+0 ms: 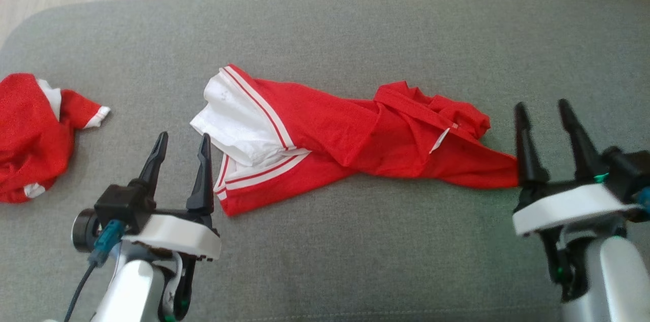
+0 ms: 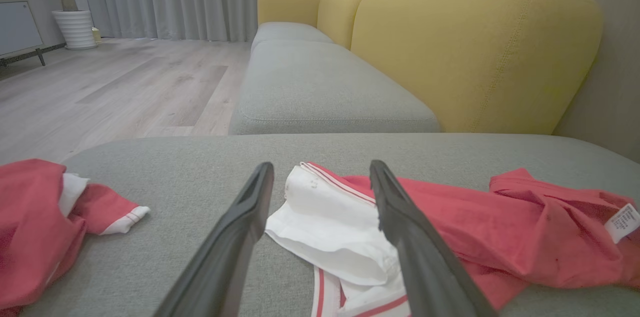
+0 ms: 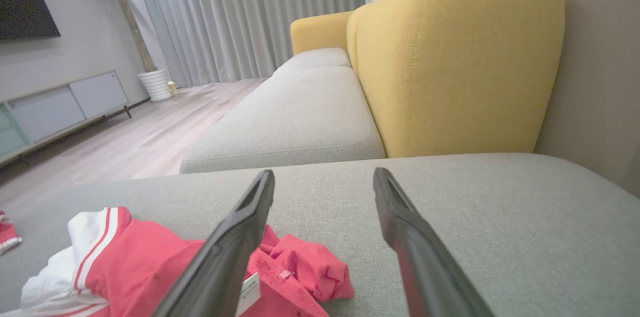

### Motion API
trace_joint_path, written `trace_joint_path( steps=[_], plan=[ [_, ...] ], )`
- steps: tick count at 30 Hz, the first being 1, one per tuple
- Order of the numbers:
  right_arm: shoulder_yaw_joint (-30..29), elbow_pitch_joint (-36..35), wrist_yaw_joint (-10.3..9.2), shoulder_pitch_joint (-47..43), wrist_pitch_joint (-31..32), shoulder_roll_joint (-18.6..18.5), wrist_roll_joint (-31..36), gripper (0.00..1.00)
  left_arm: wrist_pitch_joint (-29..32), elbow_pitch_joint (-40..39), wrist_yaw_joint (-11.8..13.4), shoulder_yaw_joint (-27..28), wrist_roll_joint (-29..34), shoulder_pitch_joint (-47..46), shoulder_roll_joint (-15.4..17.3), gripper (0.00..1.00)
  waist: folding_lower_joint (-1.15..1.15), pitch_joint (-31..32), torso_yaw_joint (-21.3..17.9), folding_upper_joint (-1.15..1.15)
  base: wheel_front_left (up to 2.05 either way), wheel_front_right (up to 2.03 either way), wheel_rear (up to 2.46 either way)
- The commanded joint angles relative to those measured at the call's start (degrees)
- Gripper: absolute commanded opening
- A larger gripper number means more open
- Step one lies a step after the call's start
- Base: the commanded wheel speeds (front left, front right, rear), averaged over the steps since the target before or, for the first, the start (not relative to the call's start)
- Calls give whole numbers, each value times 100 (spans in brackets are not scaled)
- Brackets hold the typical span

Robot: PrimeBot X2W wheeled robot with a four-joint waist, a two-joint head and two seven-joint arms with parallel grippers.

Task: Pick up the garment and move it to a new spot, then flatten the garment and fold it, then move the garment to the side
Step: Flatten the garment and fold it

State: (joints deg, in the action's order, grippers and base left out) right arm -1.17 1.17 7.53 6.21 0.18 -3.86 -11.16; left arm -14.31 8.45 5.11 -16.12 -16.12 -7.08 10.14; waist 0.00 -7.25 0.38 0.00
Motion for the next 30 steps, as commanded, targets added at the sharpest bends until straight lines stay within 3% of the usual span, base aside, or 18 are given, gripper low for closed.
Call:
trace_joint_path(
  steps=[1, 10, 30],
  plan=[
    [197, -296, -4, -38, 53, -64, 134, 100, -69, -183, 46, 213, 24, -143, 131, 100, 0, 45, -1, 0, 0, 0, 0],
    [437, -831, -4, -548, 296, -3, 428, 100, 0, -215, 97, 151, 7, 73, 178, 100, 0, 231, -19, 0, 0, 0, 0],
    [421, -922, -4, -539, 386, 72, 379, 100, 220, -201, 83, 94, -141, -174, 205, 100, 0, -1, 33, 0, 0, 0, 0]
  ],
)
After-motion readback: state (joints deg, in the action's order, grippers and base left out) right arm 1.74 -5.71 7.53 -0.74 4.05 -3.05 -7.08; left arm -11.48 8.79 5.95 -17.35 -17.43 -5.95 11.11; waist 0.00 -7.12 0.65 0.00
